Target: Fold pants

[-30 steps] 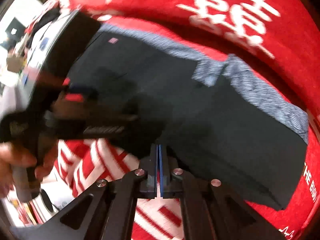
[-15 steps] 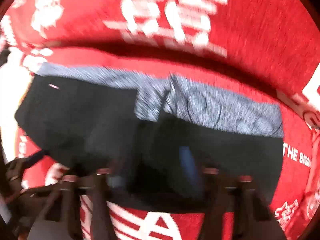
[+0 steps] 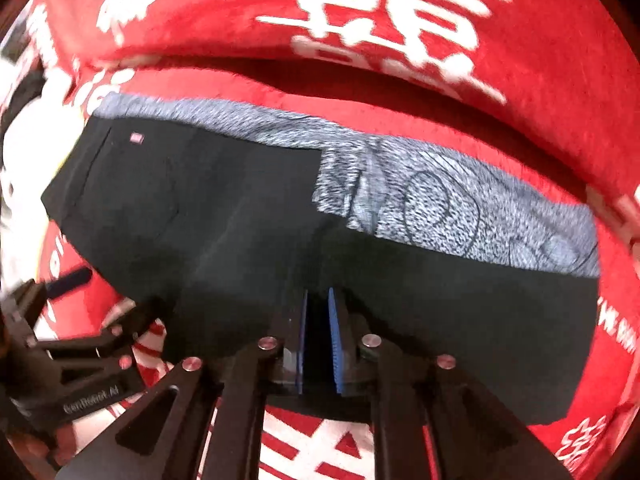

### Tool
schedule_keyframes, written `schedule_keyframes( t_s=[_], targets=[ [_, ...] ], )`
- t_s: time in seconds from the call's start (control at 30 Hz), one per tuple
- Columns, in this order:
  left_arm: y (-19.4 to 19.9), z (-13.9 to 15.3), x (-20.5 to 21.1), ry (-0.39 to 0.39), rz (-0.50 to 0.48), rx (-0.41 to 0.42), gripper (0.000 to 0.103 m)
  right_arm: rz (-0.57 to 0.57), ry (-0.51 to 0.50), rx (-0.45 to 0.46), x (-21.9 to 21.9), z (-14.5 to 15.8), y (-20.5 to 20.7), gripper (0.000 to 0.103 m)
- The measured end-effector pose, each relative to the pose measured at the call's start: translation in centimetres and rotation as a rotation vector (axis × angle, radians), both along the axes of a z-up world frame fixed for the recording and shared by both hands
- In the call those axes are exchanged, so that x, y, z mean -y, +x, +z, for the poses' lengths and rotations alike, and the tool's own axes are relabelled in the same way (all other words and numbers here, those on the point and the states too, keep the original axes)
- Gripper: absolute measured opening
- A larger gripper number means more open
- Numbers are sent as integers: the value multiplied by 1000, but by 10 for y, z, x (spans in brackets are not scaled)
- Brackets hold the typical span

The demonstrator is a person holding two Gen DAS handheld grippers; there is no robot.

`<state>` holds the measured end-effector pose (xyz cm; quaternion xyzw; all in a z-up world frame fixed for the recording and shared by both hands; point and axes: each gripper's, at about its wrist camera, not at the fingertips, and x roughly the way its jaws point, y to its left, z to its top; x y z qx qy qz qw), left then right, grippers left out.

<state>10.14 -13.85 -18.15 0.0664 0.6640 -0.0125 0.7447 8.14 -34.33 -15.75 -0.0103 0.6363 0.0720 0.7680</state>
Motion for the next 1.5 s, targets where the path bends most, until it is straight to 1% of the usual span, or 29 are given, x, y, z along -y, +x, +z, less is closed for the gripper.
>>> schedule_keyframes(
  t_s=[0.07,0.13,0.23,0.37,0.43,0.5,0.57,0.73,1.1,1.27,1.33,1.4,1.5],
  targets=[
    [1,0,-2,-3,7,-4,94,31,-19,12,-6,1,-6,20],
    [2,1,-4,-6,10,-2,94,49,-5,10,-12,5,-10,23],
    [5,1,-6,-7,7,1,94,79,34,4,-19,10,-13,24],
    [7,2,-8,-13,10,4,94,84,55,-6,-25,14,-23,24],
    [8,3,-10,-15,11,7,94,77,67,-11,-25,15,-25,28],
    [9,3,-13,-16,12,7,94,72,72,-7,-23,19,-29,38],
    [9,3,-15,-16,13,8,94,67,79,1,-23,23,-31,43],
    [8,4,-18,-19,23,9,94,48,73,15,-14,31,-36,43],
    [7,4,-24,-26,40,13,94,39,59,-7,-22,26,-30,43],
    [7,8,-33,-37,58,24,94,38,13,-26,-30,19,-26,43],
    [6,9,-38,-35,63,26,94,28,12,-34,-32,16,-25,43],
    [6,9,-43,-35,69,27,94,24,6,-40,-33,14,-23,47],
    [7,9,-51,-36,83,26,94,31,-3,-43,-37,10,-23,50]
  ],
)
